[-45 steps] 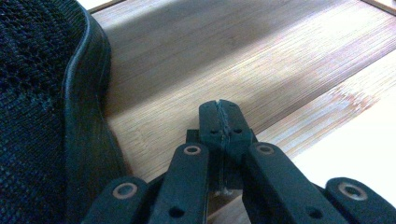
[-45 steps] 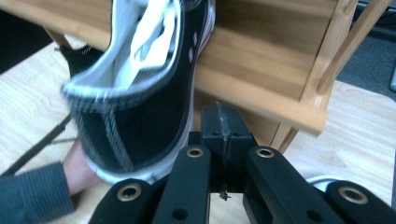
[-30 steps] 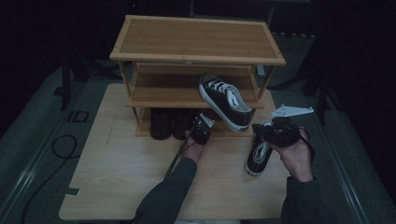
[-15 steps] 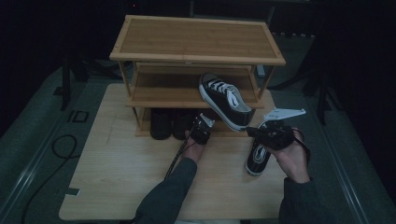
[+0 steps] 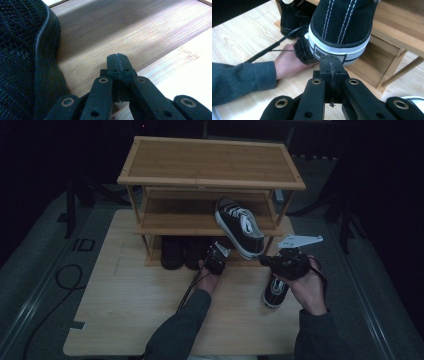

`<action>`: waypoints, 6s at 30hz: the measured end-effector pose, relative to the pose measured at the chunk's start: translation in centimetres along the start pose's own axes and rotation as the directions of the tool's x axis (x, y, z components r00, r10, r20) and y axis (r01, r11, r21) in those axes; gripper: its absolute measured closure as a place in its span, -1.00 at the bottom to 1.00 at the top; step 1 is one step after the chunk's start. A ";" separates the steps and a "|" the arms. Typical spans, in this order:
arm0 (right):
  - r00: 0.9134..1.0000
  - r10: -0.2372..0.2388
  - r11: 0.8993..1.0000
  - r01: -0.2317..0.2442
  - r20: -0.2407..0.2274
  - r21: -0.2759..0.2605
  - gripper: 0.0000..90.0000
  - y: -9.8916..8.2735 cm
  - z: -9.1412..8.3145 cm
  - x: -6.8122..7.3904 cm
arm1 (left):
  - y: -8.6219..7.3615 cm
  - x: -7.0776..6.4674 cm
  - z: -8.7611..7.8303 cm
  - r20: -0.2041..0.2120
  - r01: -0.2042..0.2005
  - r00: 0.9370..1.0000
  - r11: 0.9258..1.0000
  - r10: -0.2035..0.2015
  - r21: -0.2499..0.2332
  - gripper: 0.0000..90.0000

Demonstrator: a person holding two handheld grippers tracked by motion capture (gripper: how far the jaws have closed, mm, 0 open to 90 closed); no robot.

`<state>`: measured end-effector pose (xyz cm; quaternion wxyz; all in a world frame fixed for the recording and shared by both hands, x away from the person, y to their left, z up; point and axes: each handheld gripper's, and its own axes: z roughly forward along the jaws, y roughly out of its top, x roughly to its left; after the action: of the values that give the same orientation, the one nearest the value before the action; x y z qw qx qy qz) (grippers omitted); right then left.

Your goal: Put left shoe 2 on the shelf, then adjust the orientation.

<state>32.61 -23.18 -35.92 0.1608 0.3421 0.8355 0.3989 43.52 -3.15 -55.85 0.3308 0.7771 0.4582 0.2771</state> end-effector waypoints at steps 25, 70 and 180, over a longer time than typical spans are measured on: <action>1.000 -0.011 1.000 0.011 -0.016 -0.007 1.00 1.5 1.9 -1.0 | 0.0 -0.1 0.0 -0.012 -0.011 1.000 1.000 0.011 0.000 1.00; 0.993 -0.062 0.997 0.058 -0.104 -0.041 1.00 5.8 8.5 -0.2 | 0.0 -0.1 -0.1 -0.021 -0.034 0.999 0.999 0.034 0.015 1.00; 0.939 0.203 0.964 -0.241 0.277 0.110 0.58 -5.5 5.8 -6.4 | 0.0 -0.3 0.0 -0.015 -0.022 1.000 1.000 0.022 0.000 1.00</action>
<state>37.86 -26.87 -43.89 0.1994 0.4947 0.7891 0.3048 43.39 -3.37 -55.88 0.3242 0.7800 0.4520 0.2866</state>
